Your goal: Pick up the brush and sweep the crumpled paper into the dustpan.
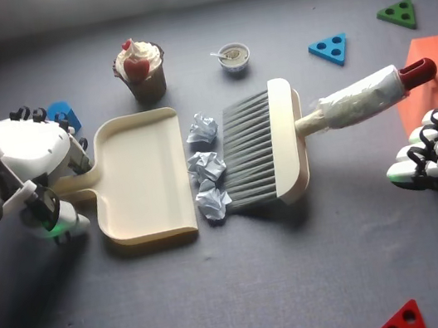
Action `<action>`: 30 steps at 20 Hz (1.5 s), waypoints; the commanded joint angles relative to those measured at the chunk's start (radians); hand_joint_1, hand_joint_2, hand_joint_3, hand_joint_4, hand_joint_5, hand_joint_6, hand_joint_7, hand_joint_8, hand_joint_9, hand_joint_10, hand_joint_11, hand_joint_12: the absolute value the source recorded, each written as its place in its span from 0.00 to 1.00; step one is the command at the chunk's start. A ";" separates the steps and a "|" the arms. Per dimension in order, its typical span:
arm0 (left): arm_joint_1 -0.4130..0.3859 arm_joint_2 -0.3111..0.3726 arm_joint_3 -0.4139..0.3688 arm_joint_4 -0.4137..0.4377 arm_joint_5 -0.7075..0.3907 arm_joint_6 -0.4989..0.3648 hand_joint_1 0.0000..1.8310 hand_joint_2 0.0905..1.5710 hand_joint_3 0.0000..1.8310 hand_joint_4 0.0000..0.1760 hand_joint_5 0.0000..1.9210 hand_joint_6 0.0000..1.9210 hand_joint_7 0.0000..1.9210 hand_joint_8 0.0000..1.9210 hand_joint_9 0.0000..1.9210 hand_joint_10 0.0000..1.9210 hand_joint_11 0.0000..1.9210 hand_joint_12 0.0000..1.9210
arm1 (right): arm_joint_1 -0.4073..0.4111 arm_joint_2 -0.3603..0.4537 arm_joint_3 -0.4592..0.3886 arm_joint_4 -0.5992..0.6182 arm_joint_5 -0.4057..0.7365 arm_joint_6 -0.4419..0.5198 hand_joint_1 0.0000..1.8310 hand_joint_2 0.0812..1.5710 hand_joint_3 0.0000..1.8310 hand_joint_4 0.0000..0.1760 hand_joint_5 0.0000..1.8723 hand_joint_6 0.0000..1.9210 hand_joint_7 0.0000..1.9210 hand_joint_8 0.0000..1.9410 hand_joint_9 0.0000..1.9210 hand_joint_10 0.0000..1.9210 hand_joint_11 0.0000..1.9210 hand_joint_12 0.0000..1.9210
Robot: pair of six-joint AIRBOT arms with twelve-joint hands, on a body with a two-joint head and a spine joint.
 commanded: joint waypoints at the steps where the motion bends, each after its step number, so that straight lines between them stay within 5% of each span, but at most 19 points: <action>1: -0.007 -0.008 -0.001 0.025 -0.056 0.003 0.61 0.62 0.01 0.00 0.60 0.25 0.21 0.00 0.18 0.00 0.20 0.03 | 0.013 0.011 -0.003 0.011 0.051 0.003 0.00 0.56 0.00 0.00 0.03 0.00 0.03 0.00 0.03 0.00 0.04 0.00; 3: -0.012 -0.010 0.000 0.023 -0.060 0.003 0.63 0.65 0.00 0.00 0.58 0.38 0.22 0.00 0.19 0.01 0.22 0.03 | 0.013 0.011 -0.003 0.011 0.051 0.003 0.00 0.56 0.00 0.00 0.03 0.00 0.03 0.00 0.03 0.00 0.04 0.00; 11: -0.013 -0.039 0.043 0.046 -0.053 -0.009 0.64 0.64 0.00 0.00 0.61 0.35 0.22 0.00 0.19 0.00 0.20 0.02 | 0.013 0.011 -0.004 0.010 0.052 0.003 0.00 0.57 0.00 0.00 0.02 0.00 0.03 0.00 0.02 0.00 0.03 0.00; 15: -0.026 -0.047 0.067 0.045 -0.047 -0.014 0.63 0.64 0.00 0.00 0.60 0.36 0.21 0.00 0.17 0.00 0.18 0.01 | 0.013 0.011 -0.009 0.010 0.044 -0.091 0.00 0.57 0.00 0.00 0.03 0.01 0.05 0.01 0.04 0.01 0.04 0.01; 22: -0.078 -0.055 0.099 0.043 -0.026 0.013 0.63 0.65 0.00 0.00 0.59 0.37 0.19 0.00 0.14 0.00 0.16 0.01 | 0.040 -0.020 -0.040 -0.042 -0.157 -0.175 0.00 0.56 0.00 0.00 0.04 0.00 0.05 0.00 0.04 0.00 0.04 0.01; 26: -0.116 -0.065 0.109 0.050 -0.009 0.021 0.62 0.65 0.00 0.00 0.59 0.37 0.18 0.00 0.12 0.00 0.16 0.01 | 0.034 -0.058 -0.053 -0.988 -0.458 0.587 0.00 0.56 0.00 0.00 0.04 0.00 0.05 0.00 0.04 0.00 0.05 0.01; 28: -0.131 -0.068 0.112 0.057 -0.002 0.022 0.62 0.65 0.00 0.00 0.59 0.37 0.17 0.00 0.11 0.00 0.16 0.01 | 0.016 -0.073 -0.068 -1.242 -0.669 0.863 0.00 0.56 0.00 0.00 0.05 0.00 0.05 0.00 0.05 0.00 0.05 0.01; 29: -0.135 -0.066 0.110 0.056 -0.002 0.022 0.61 0.65 0.00 0.06 0.59 0.37 0.16 0.00 0.11 0.00 0.16 0.01 | 0.020 -0.089 -0.051 -1.223 -0.681 0.935 0.00 0.56 0.00 0.00 0.05 0.00 0.06 0.00 0.05 0.01 0.05 0.01; 30: -0.141 -0.067 0.112 0.055 0.004 0.022 0.59 0.65 0.00 0.50 0.58 0.40 0.17 0.00 0.12 0.00 0.17 0.02 | 0.022 -0.097 -0.047 -1.228 -0.697 0.934 0.00 0.56 0.00 0.00 0.05 0.00 0.06 0.01 0.05 0.01 0.05 0.00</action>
